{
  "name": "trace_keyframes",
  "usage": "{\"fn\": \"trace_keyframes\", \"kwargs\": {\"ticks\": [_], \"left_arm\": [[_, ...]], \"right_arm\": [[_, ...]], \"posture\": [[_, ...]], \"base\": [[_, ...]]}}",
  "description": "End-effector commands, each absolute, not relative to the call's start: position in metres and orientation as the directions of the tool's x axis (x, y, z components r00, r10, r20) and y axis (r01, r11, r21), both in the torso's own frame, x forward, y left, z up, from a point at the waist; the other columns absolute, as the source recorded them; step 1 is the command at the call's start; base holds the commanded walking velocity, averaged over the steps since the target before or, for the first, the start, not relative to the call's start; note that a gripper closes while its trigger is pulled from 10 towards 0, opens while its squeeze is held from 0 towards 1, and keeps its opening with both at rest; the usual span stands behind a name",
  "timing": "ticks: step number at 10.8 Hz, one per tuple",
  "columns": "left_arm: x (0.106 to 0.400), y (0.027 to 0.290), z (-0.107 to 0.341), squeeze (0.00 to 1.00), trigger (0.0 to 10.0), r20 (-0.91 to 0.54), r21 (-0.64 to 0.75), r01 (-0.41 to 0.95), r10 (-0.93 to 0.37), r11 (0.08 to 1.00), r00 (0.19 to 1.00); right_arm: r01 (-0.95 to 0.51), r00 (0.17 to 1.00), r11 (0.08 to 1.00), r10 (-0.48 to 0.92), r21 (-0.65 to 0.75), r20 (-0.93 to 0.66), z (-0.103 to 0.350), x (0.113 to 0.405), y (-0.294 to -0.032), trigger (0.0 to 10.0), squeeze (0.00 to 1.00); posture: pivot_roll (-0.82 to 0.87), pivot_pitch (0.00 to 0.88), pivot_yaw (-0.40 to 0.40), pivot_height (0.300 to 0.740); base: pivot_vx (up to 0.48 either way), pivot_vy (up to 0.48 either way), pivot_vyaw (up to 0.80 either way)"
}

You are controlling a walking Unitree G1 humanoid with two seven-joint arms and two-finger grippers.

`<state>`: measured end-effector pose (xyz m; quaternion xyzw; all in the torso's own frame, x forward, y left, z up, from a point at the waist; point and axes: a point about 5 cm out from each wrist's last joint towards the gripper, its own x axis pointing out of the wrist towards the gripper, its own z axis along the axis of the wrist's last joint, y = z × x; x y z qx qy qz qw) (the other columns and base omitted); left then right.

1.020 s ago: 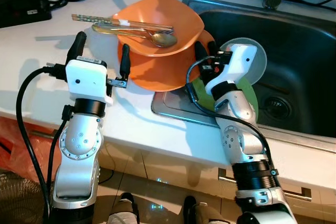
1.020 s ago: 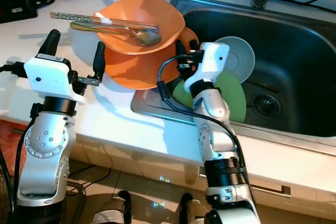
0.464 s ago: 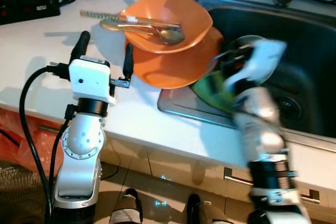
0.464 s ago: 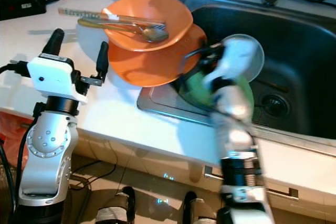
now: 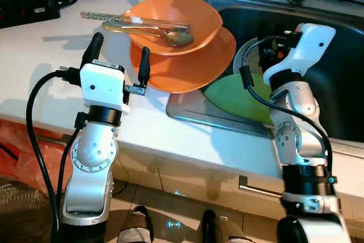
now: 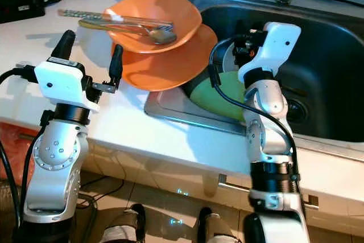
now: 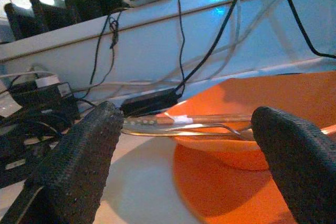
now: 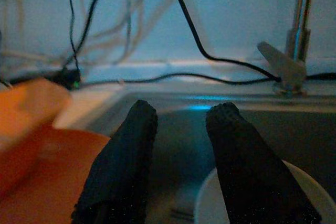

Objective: Kitchen organization

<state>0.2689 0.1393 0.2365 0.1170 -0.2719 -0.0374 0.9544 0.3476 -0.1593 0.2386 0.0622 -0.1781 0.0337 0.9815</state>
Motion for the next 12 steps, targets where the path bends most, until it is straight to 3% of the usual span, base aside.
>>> {"fn": "trace_keyframes", "kwargs": {"ticks": [1,4,7,12], "left_arm": [[0.266,0.135,0.244,0.0,10.0,0.529,0.248,0.024,-0.156,0.969,0.834],[0.265,0.132,0.246,0.0,10.0,0.533,0.257,0.03,-0.167,0.966,0.83],[0.265,0.131,0.248,0.0,10.0,0.533,0.252,0.032,-0.167,0.967,0.829],[0.266,0.131,0.249,0.0,10.0,0.531,0.253,0.036,-0.17,0.967,0.83]], "right_arm": [[-0.089,0.955,0.996,0.089,-0.015,0.282,0.224,0.359,-0.164,10.0,0.0],[-0.089,0.969,0.975,0.132,-0.201,0.209,0.226,0.383,-0.182,10.0,0.0],[-0.089,0.968,0.965,0.142,-0.245,0.209,0.235,0.397,-0.185,10.0,0.0],[-0.212,0.947,0.951,0.257,-0.226,0.195,0.226,0.401,-0.156,10.0,0.0]], "posture": [[0.2,0.236,-0.015,0.74],[0.2,0.237,-0.033,0.74],[0.2,0.245,-0.039,0.74],[0.21,0.249,-0.042,0.74]], "base": [[0.0,0.0,0.0],[0.0,0.0,0.0],[0.0,0.0,0.0],[0.0,0.0,0.0]]}}
